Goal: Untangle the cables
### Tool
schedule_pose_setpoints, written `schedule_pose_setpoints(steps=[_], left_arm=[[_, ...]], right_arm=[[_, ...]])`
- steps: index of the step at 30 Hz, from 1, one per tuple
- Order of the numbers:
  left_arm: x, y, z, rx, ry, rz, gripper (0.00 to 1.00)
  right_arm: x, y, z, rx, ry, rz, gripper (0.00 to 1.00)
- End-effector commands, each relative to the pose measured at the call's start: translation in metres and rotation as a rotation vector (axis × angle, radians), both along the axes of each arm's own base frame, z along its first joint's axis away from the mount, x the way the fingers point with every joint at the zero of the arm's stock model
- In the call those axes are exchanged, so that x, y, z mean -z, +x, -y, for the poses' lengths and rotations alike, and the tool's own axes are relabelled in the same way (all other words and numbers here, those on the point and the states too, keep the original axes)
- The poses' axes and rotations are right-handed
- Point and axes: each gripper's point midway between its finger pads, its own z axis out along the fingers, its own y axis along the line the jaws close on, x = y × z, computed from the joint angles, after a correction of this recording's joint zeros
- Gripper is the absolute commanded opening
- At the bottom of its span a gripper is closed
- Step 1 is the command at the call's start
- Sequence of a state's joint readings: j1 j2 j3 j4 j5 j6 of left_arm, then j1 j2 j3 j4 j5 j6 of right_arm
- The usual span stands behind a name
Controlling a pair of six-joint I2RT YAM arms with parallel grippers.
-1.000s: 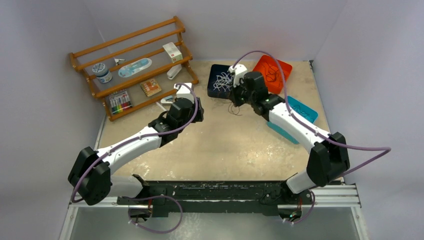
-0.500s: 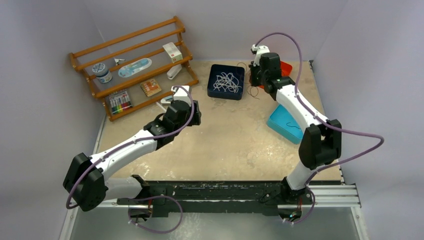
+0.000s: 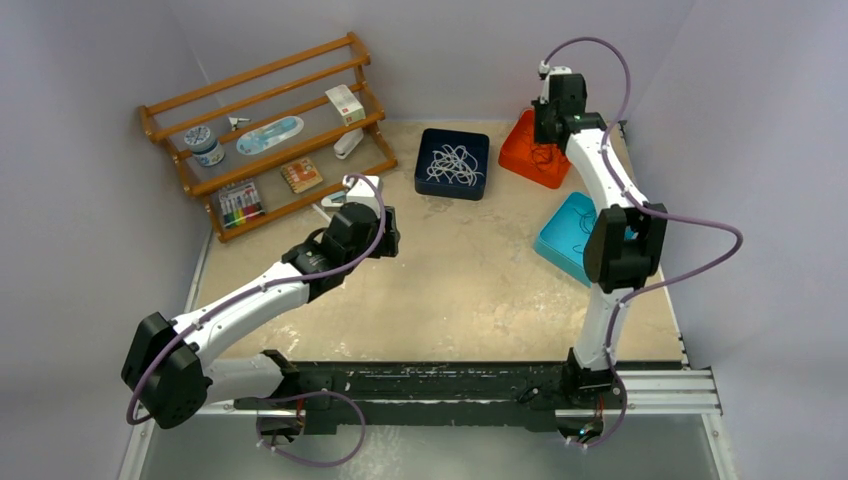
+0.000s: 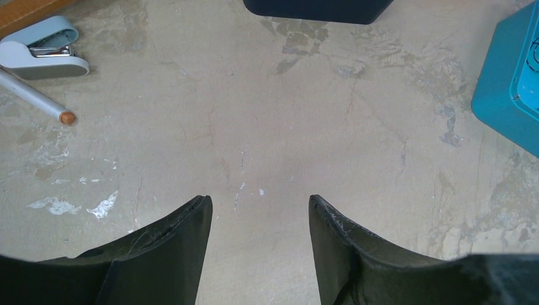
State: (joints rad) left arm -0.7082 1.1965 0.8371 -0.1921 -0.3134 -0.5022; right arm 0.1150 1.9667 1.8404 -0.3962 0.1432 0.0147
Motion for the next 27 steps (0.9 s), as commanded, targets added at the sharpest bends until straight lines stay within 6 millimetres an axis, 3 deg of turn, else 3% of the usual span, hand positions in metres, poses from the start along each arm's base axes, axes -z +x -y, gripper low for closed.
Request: schedule_pose_setpoints(steps=[1,9,19,27], left_arm=[[-0.012,0.0,0.005,0.032,-0.021,0.025,0.57],[-0.009,0.002,0.003,0.019,-0.009,0.024,0.57],[-0.009,0.005,0.002,0.01,0.011,0.024,0.57],[-0.005,0.006,0.001,0.006,0.022,0.015,0.57]], right_arm=[[-0.006,0.013,0.03,0.053,-0.069,-0.03,0.0],[0.002,0.055,0.06,0.081,-0.124,-0.044,0.0],[0.028,0.09,0.059,0.008,-0.172,-0.024,0.0],[0.031,0.112,0.055,-0.099,-0.248,0.053,0.0]])
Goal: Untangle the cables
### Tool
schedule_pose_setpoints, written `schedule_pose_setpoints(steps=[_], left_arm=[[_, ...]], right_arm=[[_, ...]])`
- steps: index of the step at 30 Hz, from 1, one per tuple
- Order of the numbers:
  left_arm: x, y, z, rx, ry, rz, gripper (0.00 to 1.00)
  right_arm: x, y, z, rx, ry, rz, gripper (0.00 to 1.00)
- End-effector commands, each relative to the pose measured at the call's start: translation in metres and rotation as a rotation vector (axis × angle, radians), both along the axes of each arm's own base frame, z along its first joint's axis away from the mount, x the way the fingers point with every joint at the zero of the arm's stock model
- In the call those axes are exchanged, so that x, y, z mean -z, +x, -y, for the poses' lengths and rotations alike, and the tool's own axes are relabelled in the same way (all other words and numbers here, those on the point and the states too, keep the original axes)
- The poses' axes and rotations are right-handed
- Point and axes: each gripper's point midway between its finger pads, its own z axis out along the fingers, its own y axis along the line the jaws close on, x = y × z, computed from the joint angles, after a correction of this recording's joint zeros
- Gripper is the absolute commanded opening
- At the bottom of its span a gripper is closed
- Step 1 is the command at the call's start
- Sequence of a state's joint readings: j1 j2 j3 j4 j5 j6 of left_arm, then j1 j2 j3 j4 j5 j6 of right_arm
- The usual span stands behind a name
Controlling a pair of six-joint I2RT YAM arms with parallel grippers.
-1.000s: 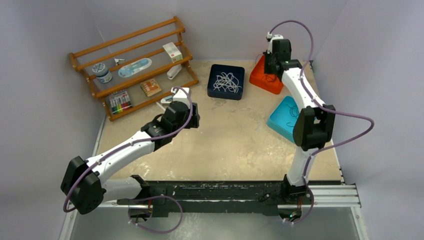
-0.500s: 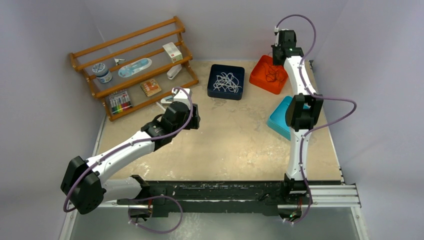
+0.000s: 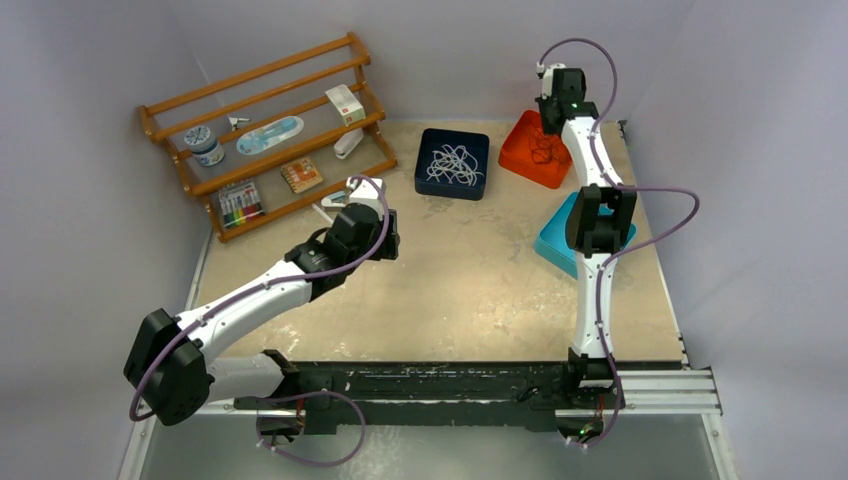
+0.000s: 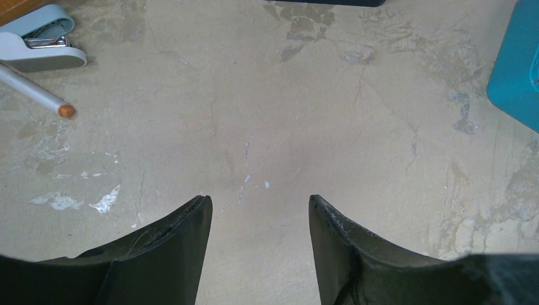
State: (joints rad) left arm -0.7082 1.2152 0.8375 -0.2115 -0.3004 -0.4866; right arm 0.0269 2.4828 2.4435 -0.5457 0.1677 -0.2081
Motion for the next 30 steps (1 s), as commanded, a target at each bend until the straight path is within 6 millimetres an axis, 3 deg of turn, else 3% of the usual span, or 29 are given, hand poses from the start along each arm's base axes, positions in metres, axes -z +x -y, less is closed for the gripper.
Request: schedule_pose_setpoints(steps=[1,16,30], left_arm=[[-0.015,0.009,0.001,-0.013,-0.008,0.044,0.57],[-0.009,0.011,0.002,-0.012,0.006,0.031,0.57],[-0.002,0.011,0.007,0.001,0.01,0.013,0.56]], right_arm=[[-0.035,0.02,-0.006,-0.093,-0.045,0.127,0.0],[-0.005,0.024,-0.048,-0.309,0.081,0.118,0.0],[0.058,0.001,-0.031,-0.214,0.054,-0.042,0.0]])
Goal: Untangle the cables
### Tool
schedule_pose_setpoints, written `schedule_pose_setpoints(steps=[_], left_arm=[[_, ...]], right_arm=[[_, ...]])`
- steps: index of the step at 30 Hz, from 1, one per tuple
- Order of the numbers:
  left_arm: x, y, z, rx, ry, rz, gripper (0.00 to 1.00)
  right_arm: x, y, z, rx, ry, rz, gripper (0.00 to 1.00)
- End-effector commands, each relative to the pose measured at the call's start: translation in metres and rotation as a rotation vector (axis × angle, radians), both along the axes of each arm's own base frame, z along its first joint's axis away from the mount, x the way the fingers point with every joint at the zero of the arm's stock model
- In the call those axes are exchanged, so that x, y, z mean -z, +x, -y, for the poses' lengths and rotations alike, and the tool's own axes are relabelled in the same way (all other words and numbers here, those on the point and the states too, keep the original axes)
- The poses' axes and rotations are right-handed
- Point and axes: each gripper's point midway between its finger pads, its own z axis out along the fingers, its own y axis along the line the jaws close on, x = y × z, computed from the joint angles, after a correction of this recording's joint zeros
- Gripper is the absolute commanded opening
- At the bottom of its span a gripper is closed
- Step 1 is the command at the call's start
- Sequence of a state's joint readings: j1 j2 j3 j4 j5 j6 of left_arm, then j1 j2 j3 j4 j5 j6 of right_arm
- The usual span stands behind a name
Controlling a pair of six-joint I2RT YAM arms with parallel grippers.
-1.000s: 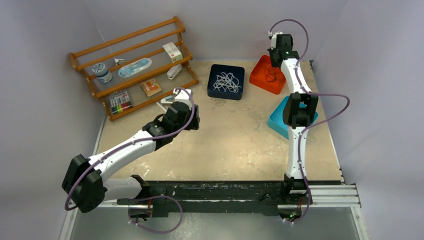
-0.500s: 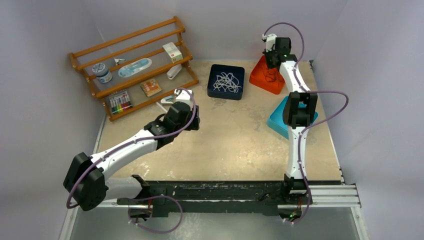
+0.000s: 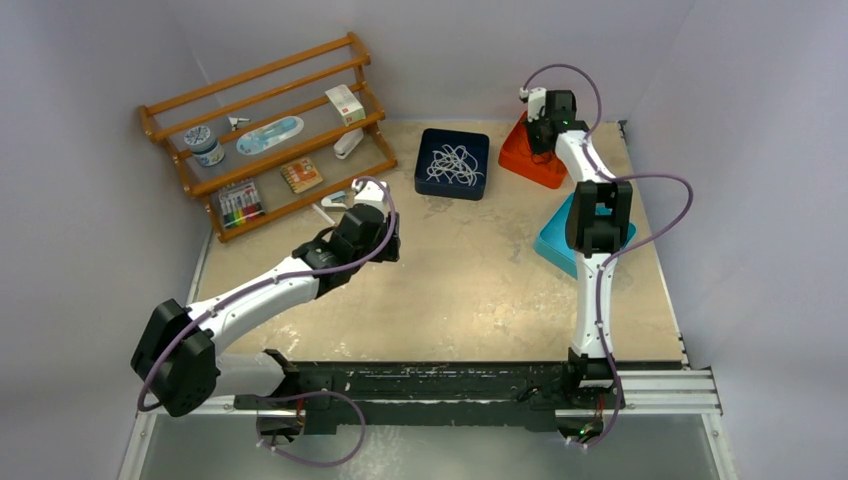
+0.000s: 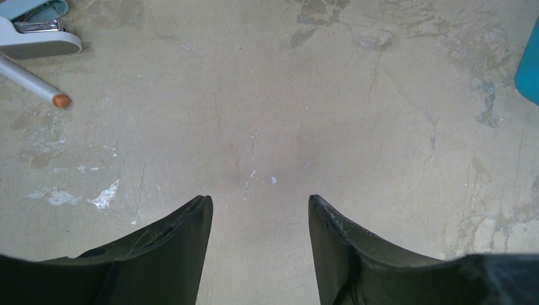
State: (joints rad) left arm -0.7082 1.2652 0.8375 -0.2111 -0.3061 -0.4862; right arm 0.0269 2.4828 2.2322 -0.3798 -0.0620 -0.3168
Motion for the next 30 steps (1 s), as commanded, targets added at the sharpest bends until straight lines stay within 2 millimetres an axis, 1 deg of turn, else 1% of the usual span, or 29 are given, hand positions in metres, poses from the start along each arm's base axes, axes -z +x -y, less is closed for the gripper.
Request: schedule_pose_setpoints(steps=[1,3,6,11,14,18,20,22,24,29,30], left_arm=[[-0.019,0.009,0.006,0.006,-0.026,0.049,0.56],[-0.018,0.009,0.006,0.006,-0.023,0.048,0.56],[-0.019,0.009,0.005,0.003,-0.023,0.049,0.56],[-0.017,0.008,0.004,-0.001,-0.02,0.047,0.56],[-0.018,0.008,0.002,-0.008,-0.022,0.052,0.56],[-0.026,0.009,-0.003,-0.034,-0.033,0.082,0.56],[-0.028,0.009,-0.004,-0.04,-0.035,0.089,0.56],[-0.03,0.009,-0.005,-0.042,-0.038,0.093,0.56],[-0.028,0.008,-0.005,-0.041,-0.037,0.087,0.56],[-0.028,0.008,-0.005,-0.041,-0.041,0.087,0.57],[-0.029,0.008,-0.005,-0.041,-0.042,0.09,0.56]], right_arm=[[0.0,0.001,0.005,0.035,-0.021,0.002,0.0],[0.006,0.0,0.006,0.045,-0.02,-0.009,0.0],[0.005,0.0,0.007,0.054,-0.014,-0.002,0.0],[0.003,-0.001,0.009,0.068,-0.019,-0.001,0.09],[-0.002,-0.001,0.01,0.076,-0.01,0.009,0.12],[-0.01,0.001,0.014,0.092,0.0,0.016,0.08],[-0.008,0.0,0.013,0.093,0.0,0.003,0.09],[-0.008,-0.002,0.014,0.093,0.003,-0.005,0.17],[-0.015,-0.003,0.013,0.093,0.012,0.008,0.26],[-0.05,-0.002,0.01,0.092,0.04,0.084,0.41],[-0.059,-0.002,0.009,0.09,0.046,0.099,0.43]])
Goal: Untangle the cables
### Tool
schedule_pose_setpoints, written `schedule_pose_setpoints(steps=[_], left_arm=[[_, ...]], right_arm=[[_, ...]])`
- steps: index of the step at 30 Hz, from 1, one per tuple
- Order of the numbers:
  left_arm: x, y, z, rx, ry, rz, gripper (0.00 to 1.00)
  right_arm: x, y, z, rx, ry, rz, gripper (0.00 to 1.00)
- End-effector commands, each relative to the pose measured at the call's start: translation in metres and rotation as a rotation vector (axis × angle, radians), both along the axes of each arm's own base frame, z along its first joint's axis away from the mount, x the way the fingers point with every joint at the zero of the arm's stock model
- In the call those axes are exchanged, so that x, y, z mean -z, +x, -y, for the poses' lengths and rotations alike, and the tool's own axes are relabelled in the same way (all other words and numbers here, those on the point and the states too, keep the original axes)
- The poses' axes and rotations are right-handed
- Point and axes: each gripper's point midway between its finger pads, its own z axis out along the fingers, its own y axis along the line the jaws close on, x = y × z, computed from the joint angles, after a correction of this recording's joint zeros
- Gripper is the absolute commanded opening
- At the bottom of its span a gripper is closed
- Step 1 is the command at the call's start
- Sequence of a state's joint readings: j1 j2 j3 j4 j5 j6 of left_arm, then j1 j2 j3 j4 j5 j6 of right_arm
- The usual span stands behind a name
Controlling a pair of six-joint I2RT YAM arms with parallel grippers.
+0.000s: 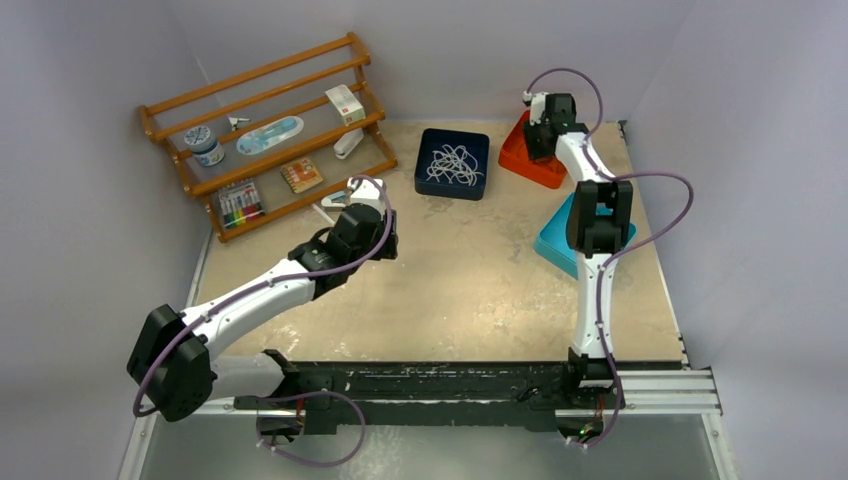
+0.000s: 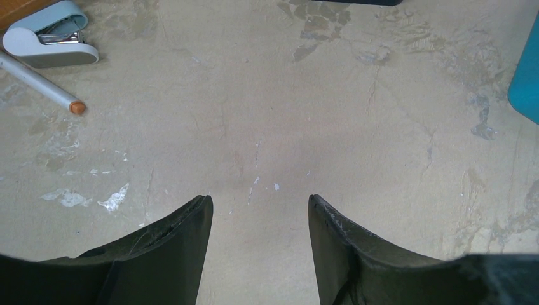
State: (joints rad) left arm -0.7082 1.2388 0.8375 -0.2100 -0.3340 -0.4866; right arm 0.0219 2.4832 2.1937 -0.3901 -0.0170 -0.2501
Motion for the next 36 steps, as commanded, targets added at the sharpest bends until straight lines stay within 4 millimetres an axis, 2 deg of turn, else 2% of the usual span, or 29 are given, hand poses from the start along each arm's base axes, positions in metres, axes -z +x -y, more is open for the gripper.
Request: schedule_pose_setpoints(steps=[1,5,9,11,14,16,20,22,24,27,30,31,34,36], left_arm=[[-0.02,0.005,0.0,-0.017,-0.039,0.061,0.57],[-0.023,0.006,-0.002,-0.026,-0.039,0.07,0.57],[-0.024,0.007,-0.006,-0.044,-0.036,0.078,0.58],[-0.026,0.008,-0.008,-0.055,-0.035,0.085,0.58],[-0.032,0.01,-0.011,-0.076,-0.038,0.103,0.6],[-0.038,0.011,-0.013,-0.088,-0.043,0.119,0.61],[-0.051,0.014,-0.02,-0.13,-0.053,0.16,0.64],[-0.064,0.016,-0.029,-0.174,-0.059,0.201,0.65],[-0.077,0.017,-0.039,-0.218,-0.065,0.244,0.65],[-0.095,0.017,-0.051,-0.262,-0.068,0.303,0.66],[-0.11,0.015,-0.063,-0.313,-0.076,0.346,0.67],[-0.112,0.013,-0.068,-0.333,-0.075,0.356,0.68],[-0.116,0.008,-0.084,-0.391,-0.078,0.384,0.68],[-0.117,0.004,-0.093,-0.432,-0.094,0.401,0.68]], right_arm=[[-0.084,0.01,0.001,0.011,0.031,0.167,0.45],[-0.116,0.008,0.007,0.042,0.028,0.226,0.56],[-0.137,0.002,0.018,0.1,0.001,0.271,0.7],[-0.148,-0.003,0.022,0.13,-0.005,0.298,0.74],[-0.176,-0.012,0.022,0.156,0.029,0.371,0.78],[-0.204,-0.02,0.015,0.153,0.082,0.443,0.8],[-0.262,-0.046,-0.014,0.057,0.245,0.608,0.88],[-0.284,-0.065,-0.022,0.031,0.303,0.668,0.97],[-0.31,-0.089,-0.033,-0.02,0.361,0.736,0.99],[-0.319,-0.127,-0.05,-0.083,0.451,0.772,0.99],[-0.316,-0.165,-0.052,-0.097,0.469,0.788,0.99],[-0.306,-0.178,-0.051,-0.086,0.466,0.778,0.99],[-0.297,-0.216,-0.047,-0.06,0.468,0.792,0.99],[-0.283,-0.241,-0.042,-0.034,0.468,0.806,0.99]])
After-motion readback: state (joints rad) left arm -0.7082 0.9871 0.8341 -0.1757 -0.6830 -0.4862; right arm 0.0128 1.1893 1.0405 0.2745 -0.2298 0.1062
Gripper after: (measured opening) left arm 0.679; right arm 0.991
